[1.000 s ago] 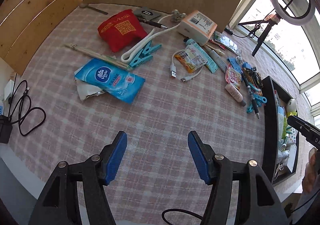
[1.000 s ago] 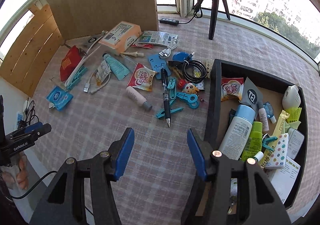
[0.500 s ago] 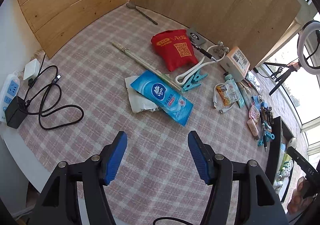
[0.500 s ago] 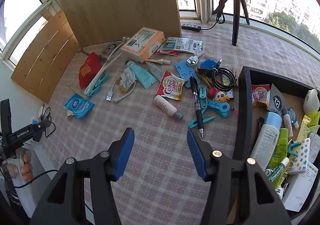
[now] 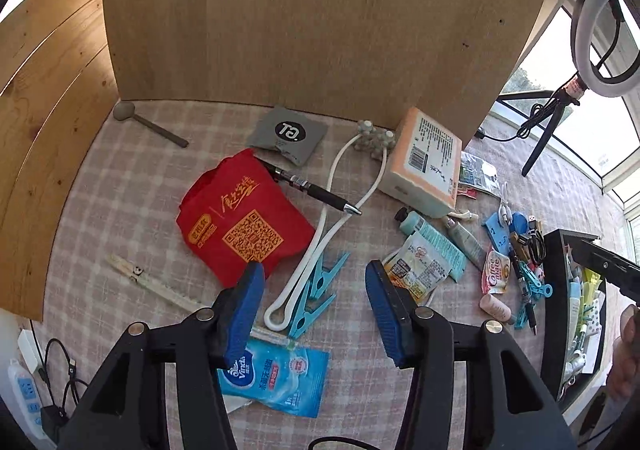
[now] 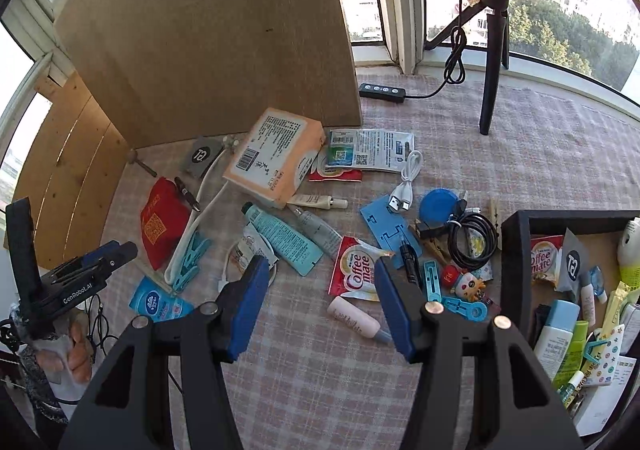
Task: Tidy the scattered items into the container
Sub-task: 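Grasp the orange-edged tissue box with the right gripper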
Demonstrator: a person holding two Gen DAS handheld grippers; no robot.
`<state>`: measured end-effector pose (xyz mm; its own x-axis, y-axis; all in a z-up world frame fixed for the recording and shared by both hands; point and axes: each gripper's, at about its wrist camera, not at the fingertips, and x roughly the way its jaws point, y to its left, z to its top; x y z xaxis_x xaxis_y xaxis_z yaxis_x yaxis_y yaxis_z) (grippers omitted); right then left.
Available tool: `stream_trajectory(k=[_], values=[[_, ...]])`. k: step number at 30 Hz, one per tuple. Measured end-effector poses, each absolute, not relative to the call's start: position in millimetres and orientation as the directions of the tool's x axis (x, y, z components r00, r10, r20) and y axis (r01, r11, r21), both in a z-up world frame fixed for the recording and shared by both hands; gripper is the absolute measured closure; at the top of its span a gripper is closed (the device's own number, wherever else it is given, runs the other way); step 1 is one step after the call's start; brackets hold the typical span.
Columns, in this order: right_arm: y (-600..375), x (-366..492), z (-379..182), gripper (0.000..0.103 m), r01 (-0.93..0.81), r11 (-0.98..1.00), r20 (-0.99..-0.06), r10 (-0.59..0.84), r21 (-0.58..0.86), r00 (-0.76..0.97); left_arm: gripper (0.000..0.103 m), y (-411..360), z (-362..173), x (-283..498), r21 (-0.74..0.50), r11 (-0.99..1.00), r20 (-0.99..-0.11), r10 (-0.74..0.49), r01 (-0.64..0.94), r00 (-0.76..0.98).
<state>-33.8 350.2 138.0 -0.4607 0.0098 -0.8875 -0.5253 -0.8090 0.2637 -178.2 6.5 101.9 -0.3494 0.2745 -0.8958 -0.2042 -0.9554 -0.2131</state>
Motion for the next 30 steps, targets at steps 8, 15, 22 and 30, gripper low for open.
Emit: stream_trajectory(k=[8,15,22,30], values=[[381.2,-133.6,107.2,0.048,-0.547,-0.788,-0.899,-0.018,0.282,-0.438,0.066,41.6,62.2,-262.6,-0.196,-0.956,-0.932,0.25,-0.217,-0.262],[402.9,-189.4,80.8,0.048,-0.57,-0.788,-0.907,0.037,0.231,-0.419,0.068,40.2,31.5,-293.7,-0.275,-0.947,-0.924,0.308,-0.165,-0.226],[402.7,-216.0,57.0,0.048,-0.572,-0.79,-0.913,0.038,0.222,-0.406,0.072,49.4,7.5,-296.1,-0.316,-0.933,-0.923,0.344,-0.172,-0.174],[386.8,-222.6,41.4,0.048,-0.518,-0.823,-0.913,0.0,0.232,-0.408,0.086,52.8,1.5,-283.4,-0.34,-0.926,-0.915,0.365,-0.162,-0.17]])
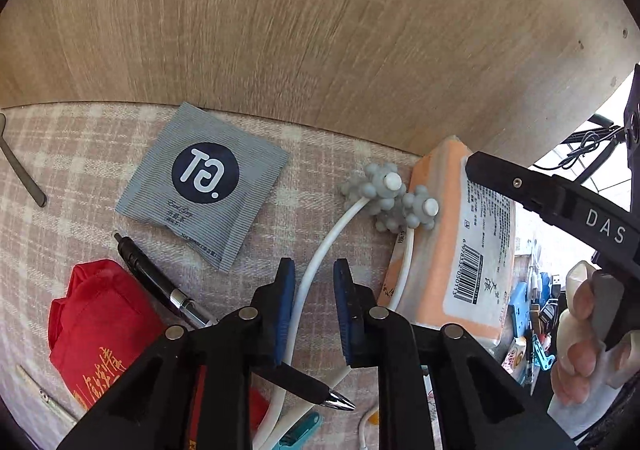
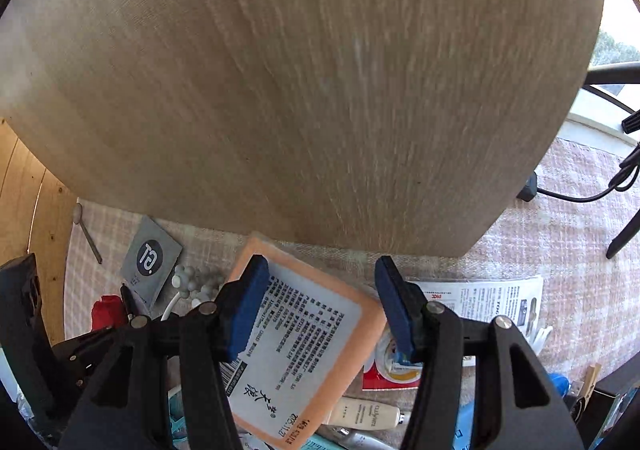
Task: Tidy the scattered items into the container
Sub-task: 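Grasp the orange-edged tissue box with the right gripper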
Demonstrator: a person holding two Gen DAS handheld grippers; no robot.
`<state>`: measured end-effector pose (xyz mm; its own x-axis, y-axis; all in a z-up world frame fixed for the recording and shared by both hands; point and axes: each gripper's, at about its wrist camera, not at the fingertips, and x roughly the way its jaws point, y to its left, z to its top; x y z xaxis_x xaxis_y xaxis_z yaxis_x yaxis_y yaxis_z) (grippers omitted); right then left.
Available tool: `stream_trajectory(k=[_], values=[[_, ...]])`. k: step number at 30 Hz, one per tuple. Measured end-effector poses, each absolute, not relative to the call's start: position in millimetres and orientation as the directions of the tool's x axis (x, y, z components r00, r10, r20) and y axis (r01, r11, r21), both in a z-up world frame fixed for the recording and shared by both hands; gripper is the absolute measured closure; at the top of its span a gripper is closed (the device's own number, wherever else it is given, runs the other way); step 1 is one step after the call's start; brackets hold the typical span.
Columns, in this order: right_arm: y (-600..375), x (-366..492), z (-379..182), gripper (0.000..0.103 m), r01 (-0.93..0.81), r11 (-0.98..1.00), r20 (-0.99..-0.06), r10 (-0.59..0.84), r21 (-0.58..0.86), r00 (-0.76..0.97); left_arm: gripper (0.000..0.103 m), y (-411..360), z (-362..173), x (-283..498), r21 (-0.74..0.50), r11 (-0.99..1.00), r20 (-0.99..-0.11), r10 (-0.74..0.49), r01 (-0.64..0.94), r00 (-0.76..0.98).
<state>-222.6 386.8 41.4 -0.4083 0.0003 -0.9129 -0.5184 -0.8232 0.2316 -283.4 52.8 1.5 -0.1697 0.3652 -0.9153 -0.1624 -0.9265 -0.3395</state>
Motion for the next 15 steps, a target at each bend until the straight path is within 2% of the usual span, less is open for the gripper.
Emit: stream_trajectory(k=[11,13,15], values=[[348.6,-149.7,40.7,0.048,-0.435,-0.87,-0.923,-0.057,0.233,-0.38,0.086,75.1,9.4,-200.6,-0.347,-0.901,-0.914,0.387,-0.261,-0.119],[349.8,-131.0,37.6,0.048,-0.431,-0.867,-0.922,-0.08,0.252,-0.378,0.091,81.1,12.0,-181.4,-0.372,-0.884,-0.907,0.411,-0.284,-0.09],[344.8,-112.1,36.7,0.048,-0.432,-0.861,-0.922,-0.098,0.267,-0.375,0.092,89.7,14.5,-162.5,-0.361,-0.88,-0.911,0.404,-0.309,-0.084]])
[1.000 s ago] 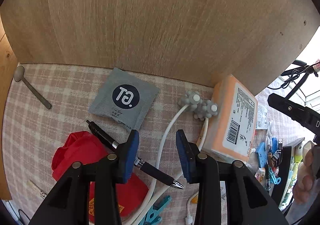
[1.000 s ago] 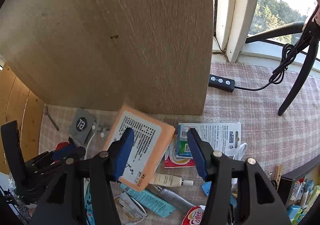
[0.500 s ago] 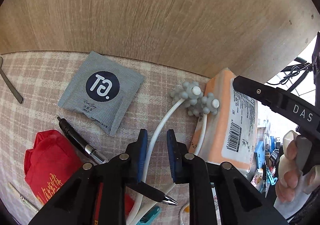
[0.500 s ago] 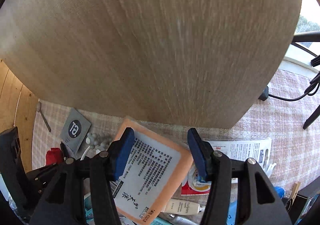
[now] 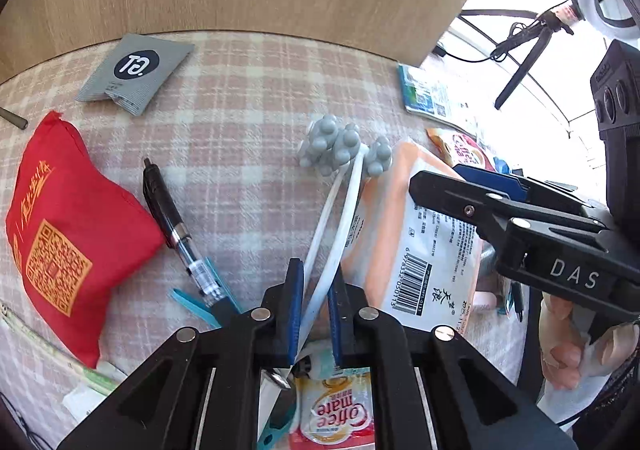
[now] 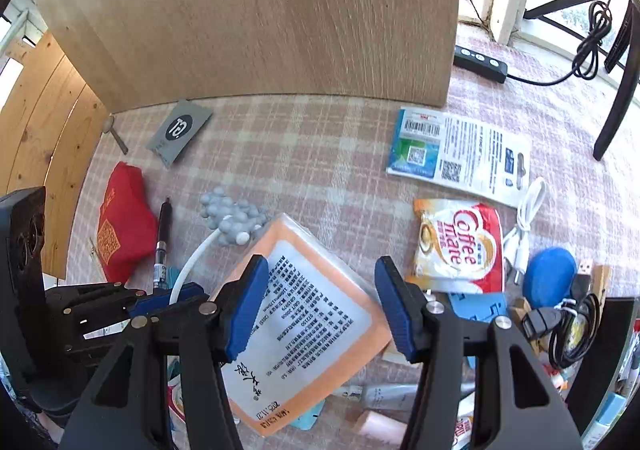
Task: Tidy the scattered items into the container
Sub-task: 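Grasp the orange-edged tissue box with the right gripper, then grasp the tissue box with the left gripper beside the right gripper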
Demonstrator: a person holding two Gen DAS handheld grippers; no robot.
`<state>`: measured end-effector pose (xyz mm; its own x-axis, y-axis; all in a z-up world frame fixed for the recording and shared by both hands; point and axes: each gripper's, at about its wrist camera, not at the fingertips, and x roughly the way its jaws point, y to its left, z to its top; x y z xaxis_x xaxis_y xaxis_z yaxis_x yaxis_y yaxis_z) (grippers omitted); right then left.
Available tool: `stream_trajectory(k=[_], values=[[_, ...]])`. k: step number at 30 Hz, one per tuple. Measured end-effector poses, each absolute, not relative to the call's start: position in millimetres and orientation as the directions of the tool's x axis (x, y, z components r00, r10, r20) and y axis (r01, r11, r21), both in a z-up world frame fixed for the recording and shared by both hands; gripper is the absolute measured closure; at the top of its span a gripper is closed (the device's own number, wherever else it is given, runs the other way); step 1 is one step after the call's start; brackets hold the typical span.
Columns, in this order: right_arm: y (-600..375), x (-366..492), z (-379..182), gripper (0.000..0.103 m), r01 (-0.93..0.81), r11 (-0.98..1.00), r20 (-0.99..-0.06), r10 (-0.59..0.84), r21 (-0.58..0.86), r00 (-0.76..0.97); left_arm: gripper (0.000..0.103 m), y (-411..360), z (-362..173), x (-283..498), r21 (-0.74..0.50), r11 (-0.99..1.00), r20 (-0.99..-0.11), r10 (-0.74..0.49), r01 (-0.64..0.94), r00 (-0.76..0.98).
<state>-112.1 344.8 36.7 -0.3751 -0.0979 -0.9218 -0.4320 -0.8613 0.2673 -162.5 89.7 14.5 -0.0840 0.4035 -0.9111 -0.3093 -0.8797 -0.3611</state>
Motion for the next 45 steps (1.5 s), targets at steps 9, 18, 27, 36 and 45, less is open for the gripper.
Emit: stream_trajectory(k=[9,18,27,36,45], values=[[317.8,-39.1,41.6,0.048,-0.406,-0.888,-0.94,-0.077,0.217,-0.333,0.091,105.7,9.9,-111.5,-0.366,-0.855,-0.914,0.404,-0.366,-0.029],[309.8,5.2,57.2,0.048,-0.375,-0.927,-0.971,0.075,0.016,-0.227,0.086,97.8,15.2,-87.7,-0.418,-0.849,-0.893,0.449,-0.323,-0.023],[325.7,30.5,79.6,0.047,-0.489,-0.834,-0.929,-0.07,0.254,-0.363,0.079,35.5,52.8,-88.8,-0.371,-0.9,-0.89,0.415,-0.229,-0.188],[325.9,55.5,44.6,0.047,-0.612,-0.68,-0.904,-0.192,0.403,-0.383,0.076,94.6,52.8,-82.9,-0.405,-0.85,-0.876,0.466,-0.337,-0.123],[329.2,53.1,24.7,0.052,-0.642,-0.619,-0.885,-0.222,0.452,-0.41,0.071,135.9,43.7,-82.3,-0.398,-0.798,-0.885,0.463,-0.453,-0.038]])
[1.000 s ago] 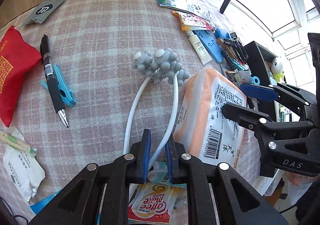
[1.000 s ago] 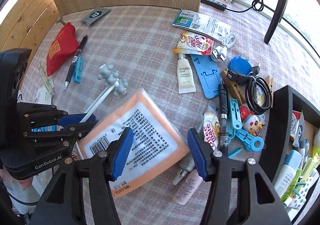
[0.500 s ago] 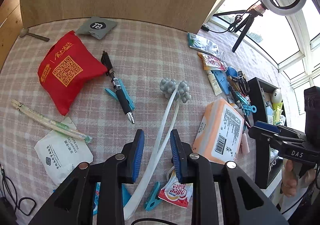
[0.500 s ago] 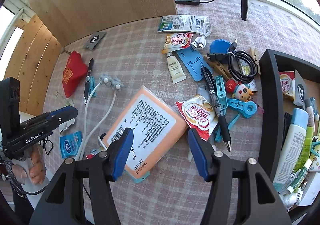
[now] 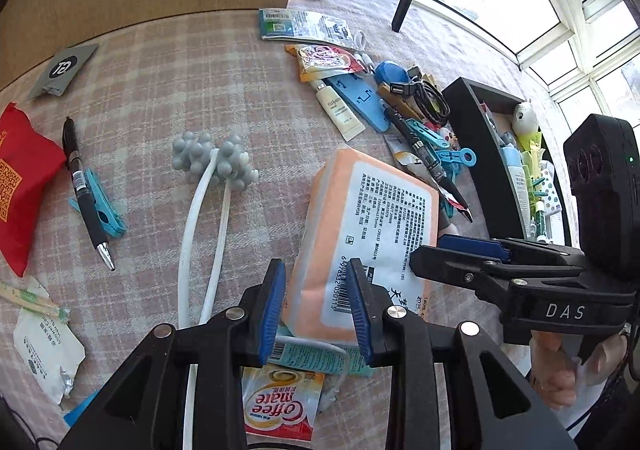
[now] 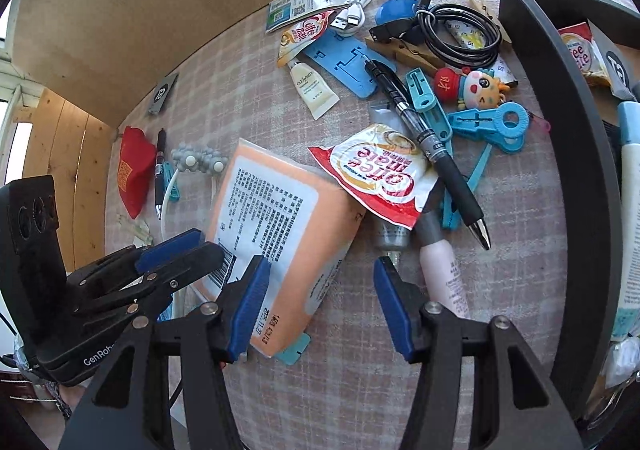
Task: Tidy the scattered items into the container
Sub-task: 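Grasp the tissue box with the left gripper beside the right gripper, then carry the tissue box into the tray and open both grippers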
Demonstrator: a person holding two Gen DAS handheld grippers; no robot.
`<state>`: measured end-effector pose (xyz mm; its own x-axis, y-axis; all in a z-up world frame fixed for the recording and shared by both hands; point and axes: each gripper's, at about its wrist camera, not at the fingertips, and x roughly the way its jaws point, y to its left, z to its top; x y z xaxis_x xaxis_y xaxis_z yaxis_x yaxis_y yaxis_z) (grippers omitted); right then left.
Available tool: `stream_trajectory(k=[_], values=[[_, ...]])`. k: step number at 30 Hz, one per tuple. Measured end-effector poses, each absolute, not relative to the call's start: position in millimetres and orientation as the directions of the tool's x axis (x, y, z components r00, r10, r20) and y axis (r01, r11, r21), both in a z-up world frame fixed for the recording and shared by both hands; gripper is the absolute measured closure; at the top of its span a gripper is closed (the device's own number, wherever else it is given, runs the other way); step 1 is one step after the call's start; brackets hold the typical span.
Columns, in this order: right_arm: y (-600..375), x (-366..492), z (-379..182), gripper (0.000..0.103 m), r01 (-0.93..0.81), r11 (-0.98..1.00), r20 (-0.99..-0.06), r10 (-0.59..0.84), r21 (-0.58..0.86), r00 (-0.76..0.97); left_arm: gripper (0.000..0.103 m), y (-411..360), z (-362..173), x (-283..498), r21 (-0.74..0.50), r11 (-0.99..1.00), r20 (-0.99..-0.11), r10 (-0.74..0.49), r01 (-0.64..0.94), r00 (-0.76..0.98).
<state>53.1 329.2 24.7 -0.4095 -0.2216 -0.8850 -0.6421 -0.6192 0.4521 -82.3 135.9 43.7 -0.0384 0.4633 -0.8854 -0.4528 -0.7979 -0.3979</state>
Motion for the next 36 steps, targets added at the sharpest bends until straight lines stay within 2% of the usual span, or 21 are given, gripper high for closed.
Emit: stream_trajectory(k=[4,6,9,22,29,36], values=[[324.9,44.1,22.0,0.064,-0.622,-0.618,-0.87,-0.249,0.481,-0.425,0.069,144.9,42.4,-80.4,-0.424,-0.767,-0.876,0.482,-0.481,0.004],[322.8,40.5,24.4,0.067,-0.621,-0.634,-0.879,-0.229,0.461,-0.418,0.07,144.4,42.9,-80.2,-0.431,-0.768,-0.873,0.488,-0.473,0.003],[321.2,37.9,28.3,0.068,-0.615,-0.651,-0.885,-0.212,0.445,-0.415,0.07,142.6,45.6,-78.0,-0.458,-0.761,-0.861,0.508,-0.459,0.018],[330.6,49.4,71.2,0.068,-0.569,-0.695,-0.866,-0.16,0.44,-0.474,0.07,155.0,90.2,-68.4,-0.428,-0.752,-0.852,0.521,-0.501,-0.055],[355.3,77.0,107.9,0.068,-0.588,-0.697,-0.857,-0.073,0.41,-0.511,0.07,195.2,124.7,-65.9,-0.412,-0.717,-0.833,0.546,-0.562,-0.086],[399.6,133.5,142.5,0.068,-0.656,-0.669,-0.859,0.05,0.35,-0.509,0.07,272.7,154.8,-50.8,-0.397,-0.628,-0.808,0.585,-0.67,-0.07]])
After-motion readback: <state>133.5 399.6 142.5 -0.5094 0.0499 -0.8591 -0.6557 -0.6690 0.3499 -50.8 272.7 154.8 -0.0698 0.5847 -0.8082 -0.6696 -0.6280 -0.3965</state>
